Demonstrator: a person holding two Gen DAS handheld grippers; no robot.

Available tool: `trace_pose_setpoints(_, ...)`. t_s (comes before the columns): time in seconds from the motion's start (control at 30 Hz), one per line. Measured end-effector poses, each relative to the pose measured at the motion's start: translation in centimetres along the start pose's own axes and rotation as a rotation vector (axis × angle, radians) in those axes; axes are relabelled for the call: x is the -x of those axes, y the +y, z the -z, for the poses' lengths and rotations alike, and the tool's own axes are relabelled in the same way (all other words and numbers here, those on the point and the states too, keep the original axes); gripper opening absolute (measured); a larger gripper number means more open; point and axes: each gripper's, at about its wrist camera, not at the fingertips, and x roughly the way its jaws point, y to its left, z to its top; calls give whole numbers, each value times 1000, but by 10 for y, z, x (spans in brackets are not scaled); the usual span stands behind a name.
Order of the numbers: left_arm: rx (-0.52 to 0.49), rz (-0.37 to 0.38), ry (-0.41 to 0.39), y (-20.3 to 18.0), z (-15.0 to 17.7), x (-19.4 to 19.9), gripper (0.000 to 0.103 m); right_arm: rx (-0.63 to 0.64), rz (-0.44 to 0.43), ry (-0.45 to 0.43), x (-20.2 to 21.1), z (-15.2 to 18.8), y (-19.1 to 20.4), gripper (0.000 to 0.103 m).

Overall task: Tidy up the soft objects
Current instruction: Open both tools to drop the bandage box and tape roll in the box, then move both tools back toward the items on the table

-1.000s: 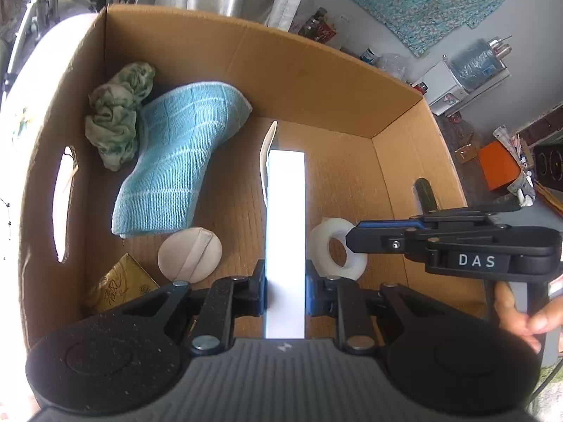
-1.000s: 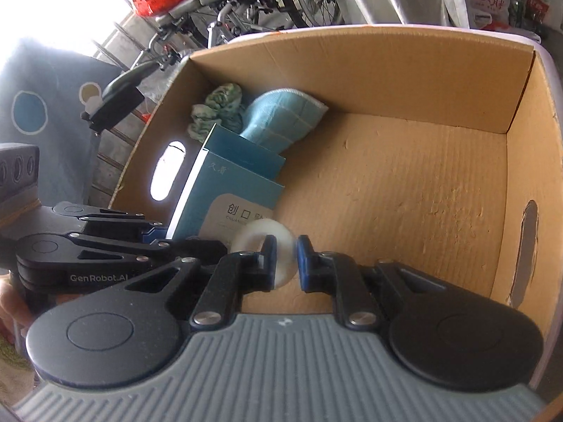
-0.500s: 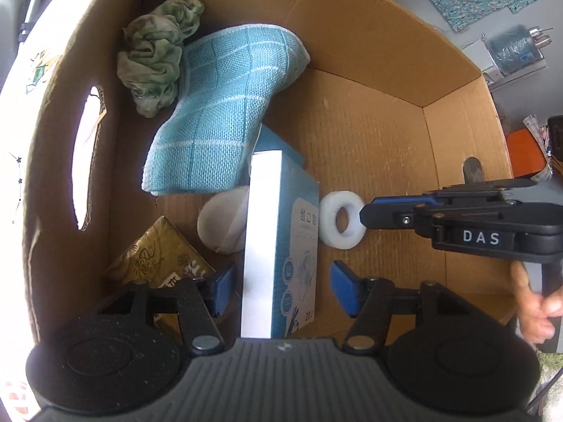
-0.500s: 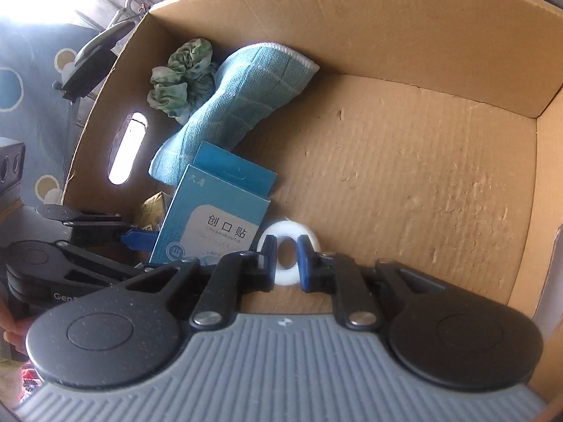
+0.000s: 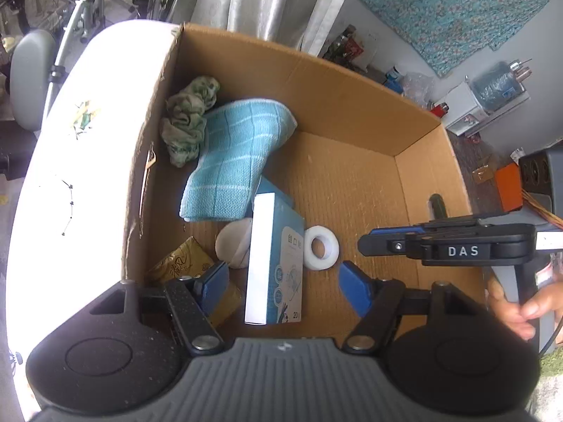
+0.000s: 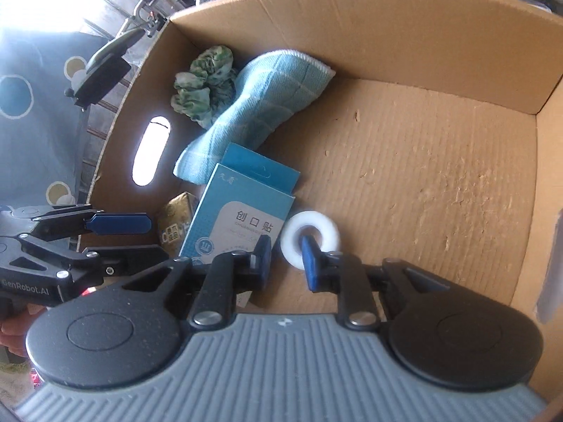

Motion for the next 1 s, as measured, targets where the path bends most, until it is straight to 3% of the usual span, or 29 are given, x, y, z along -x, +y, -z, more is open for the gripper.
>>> trace_pose_setpoints(0.27,-69,24,-174,-43,29,87,80,8,-91,-190,116,54,8,31)
trace_pose_setpoints(0.4,-128,24,-241,-69,56,128,83,1,-133,-295,178,99,10,40)
trace_pose_setpoints(0.57,-186,7,-268,-95,103,157,88,-4,-165,-402,237,172,10,50)
trace_pose_setpoints(0.77,-213,-2,-223,-112,168,153,89,-52,-169,-445,260,262,1,56)
trace_pose_setpoints(1.0,-237,-3,-160,-126,244,118,90,-123,-136,-435,233,343,-8,63)
